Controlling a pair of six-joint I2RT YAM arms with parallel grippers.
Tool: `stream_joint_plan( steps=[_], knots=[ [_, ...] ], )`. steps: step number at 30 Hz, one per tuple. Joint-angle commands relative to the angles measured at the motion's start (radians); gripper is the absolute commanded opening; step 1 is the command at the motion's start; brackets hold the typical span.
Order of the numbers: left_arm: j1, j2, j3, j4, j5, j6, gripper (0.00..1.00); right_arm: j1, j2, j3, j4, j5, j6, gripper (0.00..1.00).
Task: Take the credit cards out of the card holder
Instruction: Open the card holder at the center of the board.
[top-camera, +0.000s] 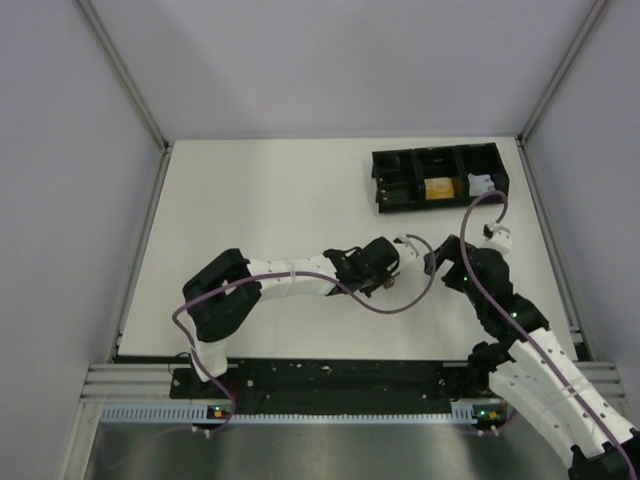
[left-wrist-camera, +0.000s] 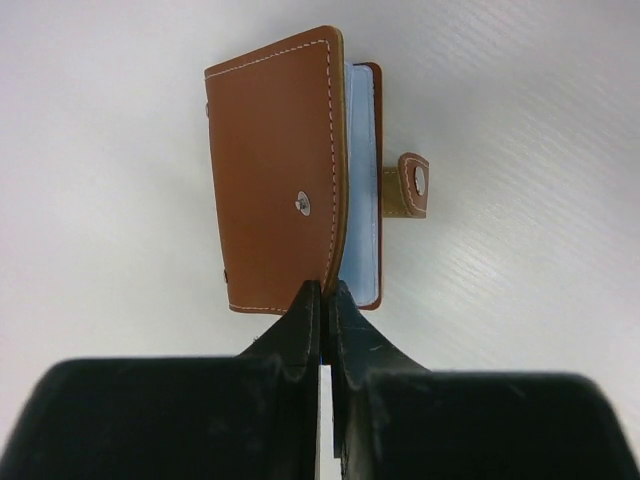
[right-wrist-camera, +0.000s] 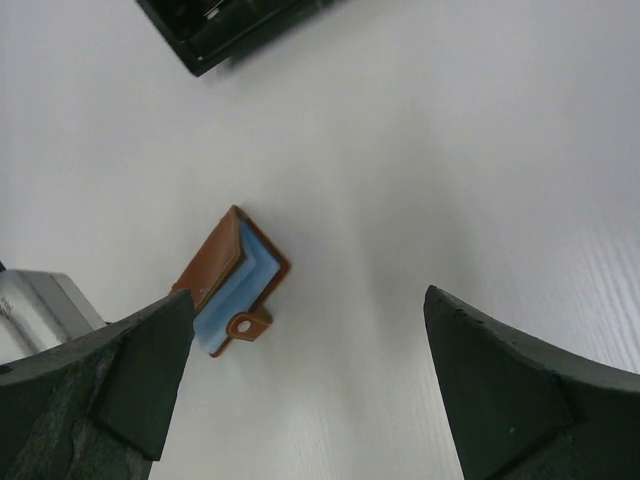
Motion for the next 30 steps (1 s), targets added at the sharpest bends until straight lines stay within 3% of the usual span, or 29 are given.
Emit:
stream_joint_plan(
  steps=[1,10,15,20,26,30],
  knots=[
    [0.023,-0.096,0.008,-0.126,0.020,-0.270,0.00,0.004,0.045,-0.003,0.165,-0.222,-0.075,0.94],
    [0.127,-0.317,-0.225,-0.032,0.211,-0.656,0.00,0.004,0.235,-0.023,0.393,-0.563,-0.086,0.65],
    [0.178,-0.430,-0.407,0.106,0.233,-0.820,0.00,0.009,0.367,-0.014,0.478,-0.684,-0.077,0.57],
    [0.247,-0.516,-0.583,0.201,0.222,-0.948,0.00,0.047,0.491,0.014,0.490,-0.695,-0.085,0.63],
    [0.270,-0.532,-0.667,0.223,0.227,-0.976,0.00,0.150,0.614,0.078,0.466,-0.606,-0.092,0.85],
    [0.270,-0.524,-0.682,0.264,0.241,-0.976,0.00,0.170,0.655,0.086,0.504,-0.566,-0.059,0.84]
  ],
)
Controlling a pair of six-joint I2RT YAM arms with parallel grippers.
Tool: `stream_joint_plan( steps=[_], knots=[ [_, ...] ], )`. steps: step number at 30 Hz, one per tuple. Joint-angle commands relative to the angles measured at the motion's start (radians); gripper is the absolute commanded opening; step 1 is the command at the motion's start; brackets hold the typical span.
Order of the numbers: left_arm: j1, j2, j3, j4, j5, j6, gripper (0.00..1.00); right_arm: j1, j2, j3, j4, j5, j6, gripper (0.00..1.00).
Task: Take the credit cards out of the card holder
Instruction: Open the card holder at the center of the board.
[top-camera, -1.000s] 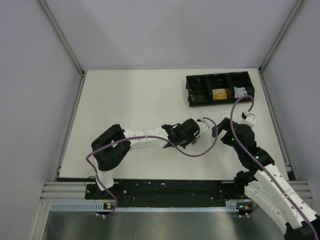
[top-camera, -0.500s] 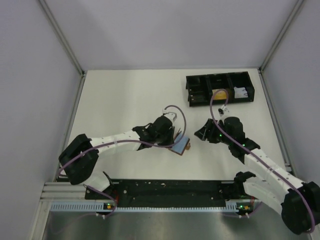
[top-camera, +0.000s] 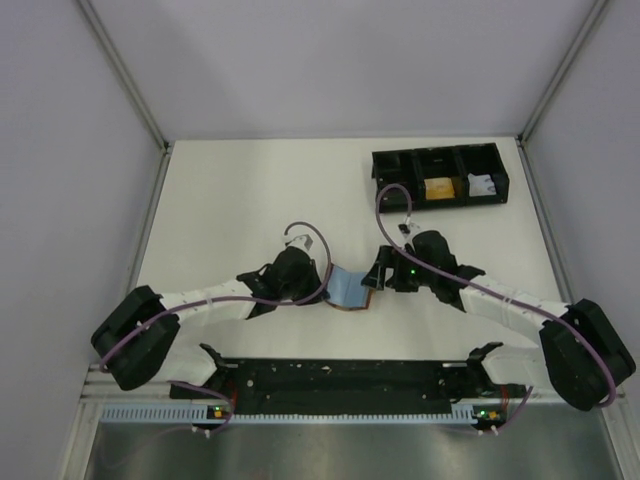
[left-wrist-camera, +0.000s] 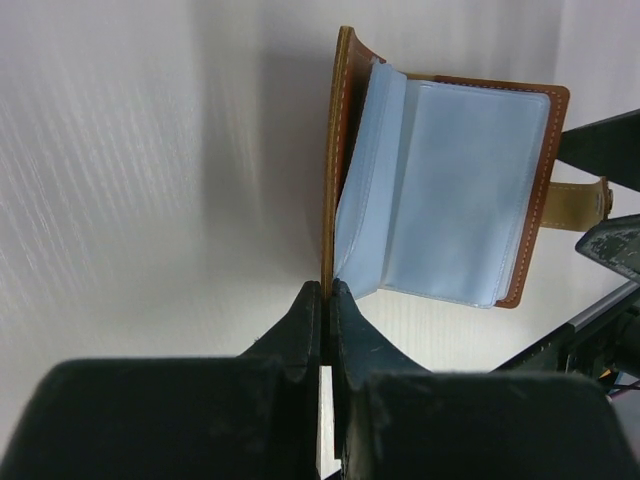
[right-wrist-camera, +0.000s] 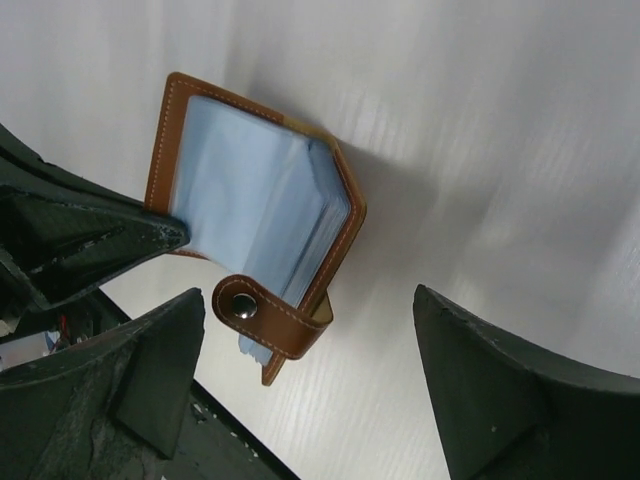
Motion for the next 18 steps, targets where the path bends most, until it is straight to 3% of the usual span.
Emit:
stream_joint_plan(
  steps=[1,7,18],
  knots=[
    [-0.002,0.015,-0.022,0.034,0.013,-0.024,0.00,0.017,0.024,0.053,0.074,0.060,0.018,0.81],
    [0.006,0.015,-0.039,0.040,0.007,-0.034,0.00,0.017,0.024,0.044,0.086,0.057,0.030,0.59],
    [0.015,0.034,-0.086,0.113,0.033,-0.099,0.00,0.017,0.061,-0.020,0.143,0.002,0.075,0.43]
  ],
)
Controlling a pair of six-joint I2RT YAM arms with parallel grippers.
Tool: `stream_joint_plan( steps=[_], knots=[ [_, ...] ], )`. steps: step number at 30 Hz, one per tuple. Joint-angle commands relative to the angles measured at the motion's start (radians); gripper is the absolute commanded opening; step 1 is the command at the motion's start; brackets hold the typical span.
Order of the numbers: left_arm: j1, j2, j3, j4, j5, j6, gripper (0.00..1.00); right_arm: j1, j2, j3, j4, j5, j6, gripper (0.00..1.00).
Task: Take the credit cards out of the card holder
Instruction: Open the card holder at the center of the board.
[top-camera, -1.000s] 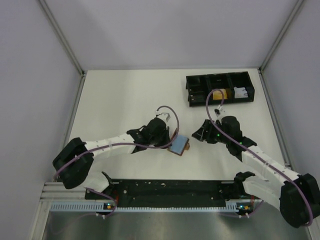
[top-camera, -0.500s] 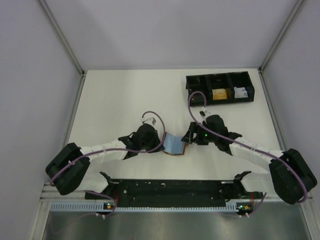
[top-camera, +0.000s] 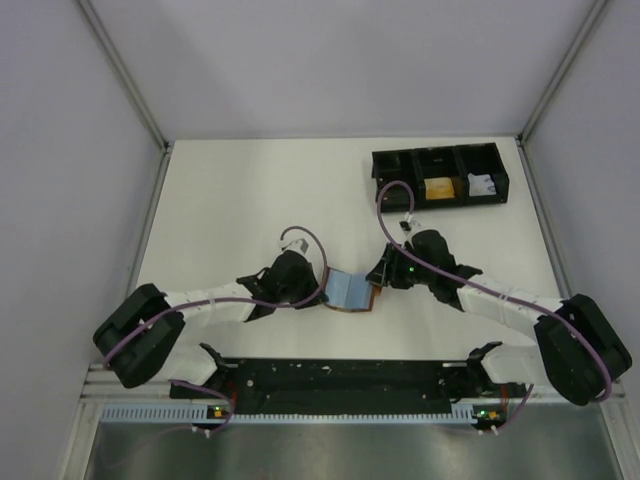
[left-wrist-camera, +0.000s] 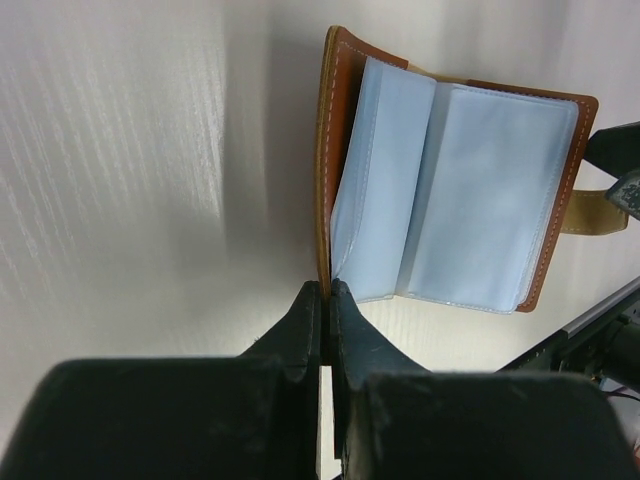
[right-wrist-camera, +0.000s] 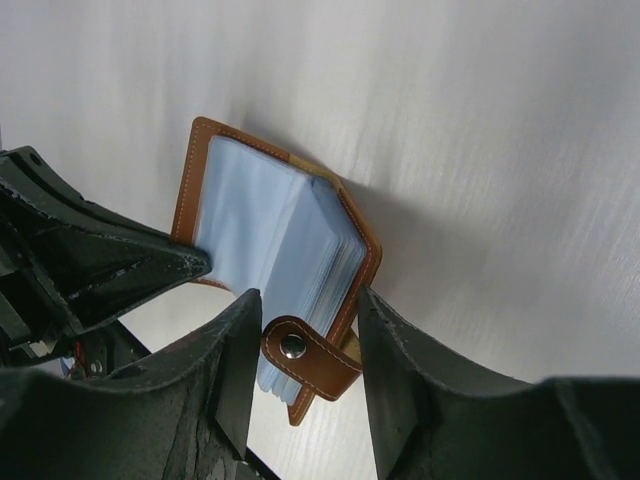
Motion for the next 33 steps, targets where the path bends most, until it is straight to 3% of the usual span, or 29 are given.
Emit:
stream_joint_plan(
  steps=[1,16,23,25,30,33],
  knots=[
    [0.008,0.021,-0.044,0.061,0.022,-0.047,0.00,0.006,0.029,-0.030,0.070,-0.030,0.024,0.42],
    [0.026,0.079,-0.099,0.146,0.051,-0.115,0.00,0.005,0.104,-0.038,0.090,-0.035,0.001,0.25],
    [0.023,0.098,-0.060,0.077,0.022,-0.067,0.01,0.005,0.138,-0.019,0.068,-0.041,-0.027,0.18],
    [0.019,0.082,-0.046,0.042,0.008,-0.041,0.11,0.005,0.138,-0.016,0.060,-0.029,-0.034,0.18],
    [-0.044,0.033,0.040,-0.111,-0.107,0.040,0.53,0.005,0.147,-0.010,0.036,0.002,-0.056,0.17],
    [-0.104,0.018,0.123,-0.223,-0.186,0.072,0.69,0.005,0.150,-0.010,0.036,0.003,-0.059,0.17]
  ],
)
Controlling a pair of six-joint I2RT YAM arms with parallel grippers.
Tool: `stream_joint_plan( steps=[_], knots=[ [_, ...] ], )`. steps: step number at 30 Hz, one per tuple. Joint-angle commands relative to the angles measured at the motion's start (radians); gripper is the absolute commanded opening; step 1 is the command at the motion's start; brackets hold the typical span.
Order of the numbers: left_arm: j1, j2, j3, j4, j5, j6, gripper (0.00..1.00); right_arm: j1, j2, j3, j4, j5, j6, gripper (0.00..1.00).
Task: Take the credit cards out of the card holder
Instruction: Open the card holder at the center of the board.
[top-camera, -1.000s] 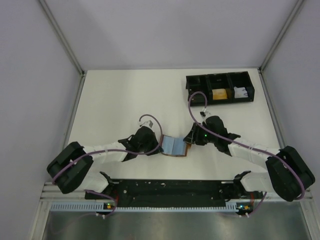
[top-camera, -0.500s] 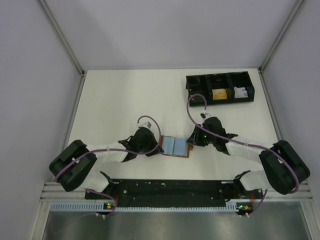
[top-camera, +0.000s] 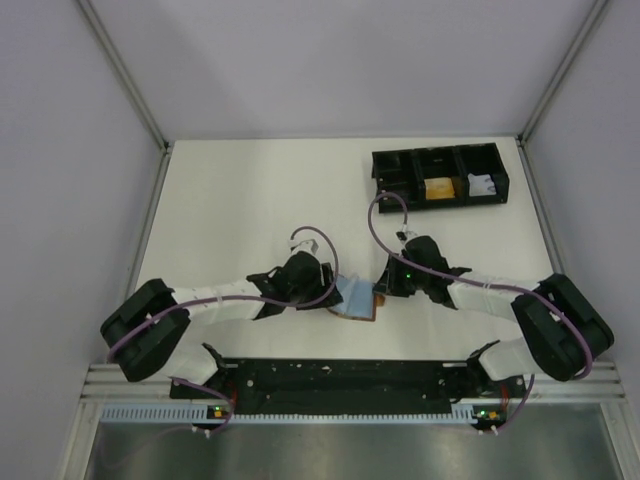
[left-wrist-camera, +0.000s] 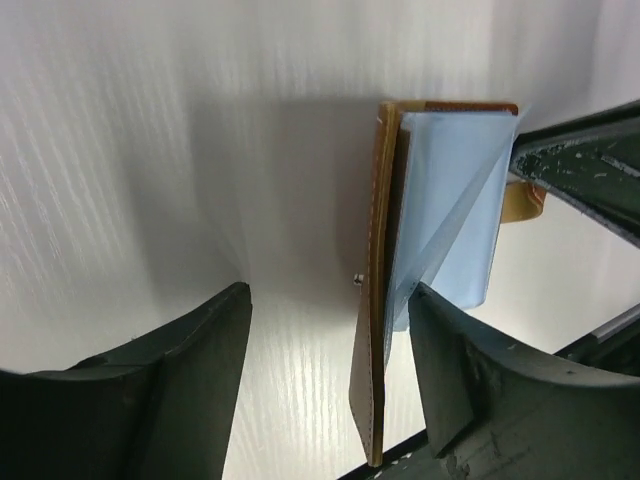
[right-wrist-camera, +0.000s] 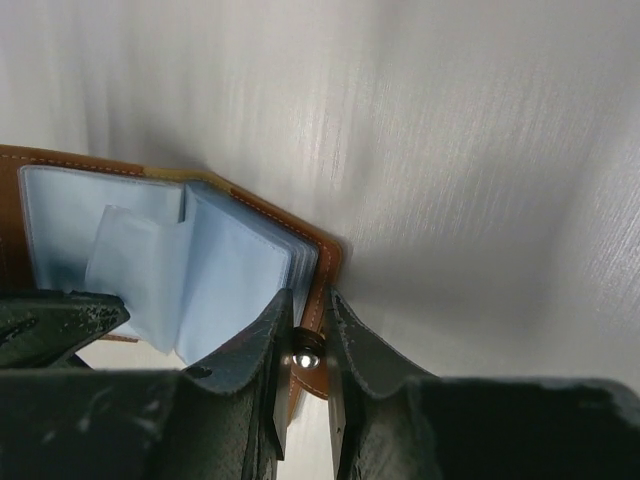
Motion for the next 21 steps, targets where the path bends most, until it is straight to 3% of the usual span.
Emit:
stream_joint_plan(
  steps=[1,4,8,11,13,18,21],
  knots=[
    [-0.077,-0.033,0.109,-0.241,-0.173,0.084,0.72,0.011,0.010,0.026,-0.006,-0.023,-0.026,0.16],
    [-0.118,-0.043,0.177,-0.338,-0.253,0.093,0.73,0.011,0.010,0.025,-0.008,-0.019,-0.030,0.15],
    [-0.126,-0.016,0.194,-0.339,-0.259,0.104,0.76,0.011,0.010,0.026,-0.005,-0.030,-0.034,0.12],
    [-0.126,0.026,0.189,-0.321,-0.245,0.095,0.70,0.011,0.009,0.027,0.003,-0.055,-0.032,0.12],
    [-0.126,0.047,0.169,-0.284,-0.225,0.084,0.59,0.011,0.006,0.026,0.005,-0.065,-0.031,0.13],
    [-0.091,0.049,0.088,-0.185,-0.164,0.033,0.13,0.011,-0.002,0.023,-0.009,-0.055,-0.031,0.17],
    [-0.044,0.040,0.019,-0.102,-0.100,0.001,0.01,0.011,-0.004,0.026,-0.012,-0.064,-0.031,0.20]
  ],
)
